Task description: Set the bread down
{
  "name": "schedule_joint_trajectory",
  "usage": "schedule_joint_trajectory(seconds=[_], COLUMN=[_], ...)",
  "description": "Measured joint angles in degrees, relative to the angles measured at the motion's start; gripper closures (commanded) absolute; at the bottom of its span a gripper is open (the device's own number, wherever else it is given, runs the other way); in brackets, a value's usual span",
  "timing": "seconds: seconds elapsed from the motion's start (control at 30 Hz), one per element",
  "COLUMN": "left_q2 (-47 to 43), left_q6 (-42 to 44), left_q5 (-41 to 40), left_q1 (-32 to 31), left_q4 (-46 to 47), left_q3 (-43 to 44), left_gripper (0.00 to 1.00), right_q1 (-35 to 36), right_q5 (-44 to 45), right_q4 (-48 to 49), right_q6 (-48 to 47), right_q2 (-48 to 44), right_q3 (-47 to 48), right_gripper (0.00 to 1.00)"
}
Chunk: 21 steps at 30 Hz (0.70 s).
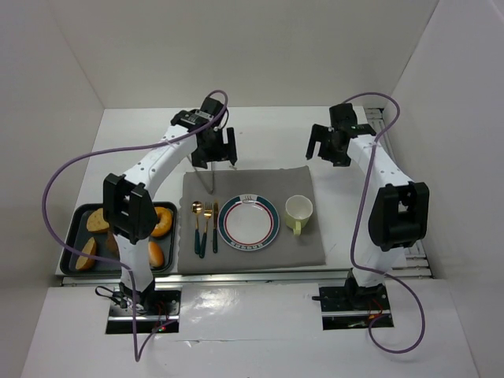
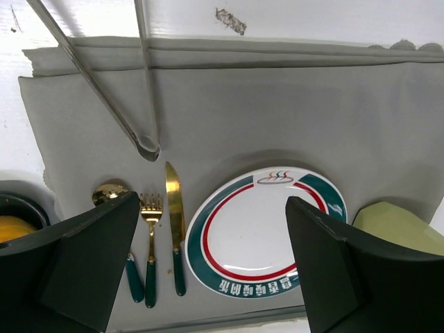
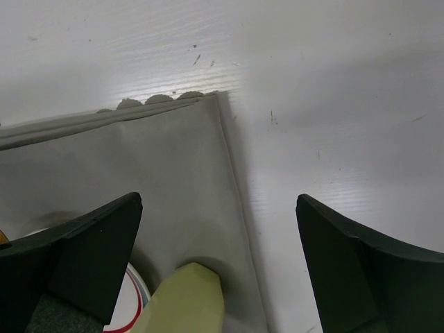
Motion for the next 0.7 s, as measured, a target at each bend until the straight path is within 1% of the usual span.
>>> schedule_joint_trajectory(seconds=[0.13,0.27,0.4,0.47,0.57,0.7], left_q2=[0.04,1.09,7.34,10.29,12.79,13.73], left_q6=[0.00,-0.61,-3.41,-4.90,-6.45,-7.87], left_q5=[-0.94,-4.46,-7.50,-8.28,-8.79,-9.57], left_q1=[-0.37,-0.37,0.20,0.81,2.19,4.44], left_q4=[-0.52,-1.88,-4.02,-3.91,-4.70,-5.01], left_q3=[0.70,2.27,9.27,11.13,10.86,8.79], left_gripper=[0.00,0.00,0.00,0.00,0.00,0.00], right_q1=[0.74,0.94,1.29,1.75,3.19,4.90], right_q5=[0.11,-0.02,-0.87,-0.96,-1.05,-1.38], right_q4=[0.00,0.26,0.33,0.28,0.33,0.48], right_q6=[0.02,0.04,0.02,0.00,-0.11,-0.35], right_q2=[-0.11,-0.72,-0.83,-0.83,-0.83,-0.83], right_q3=[-0.02,-0.33,-0.46,-0.35,-0.07,0.00], right_gripper=[0.01,0.01,0.01,0.01,0.01,0.01])
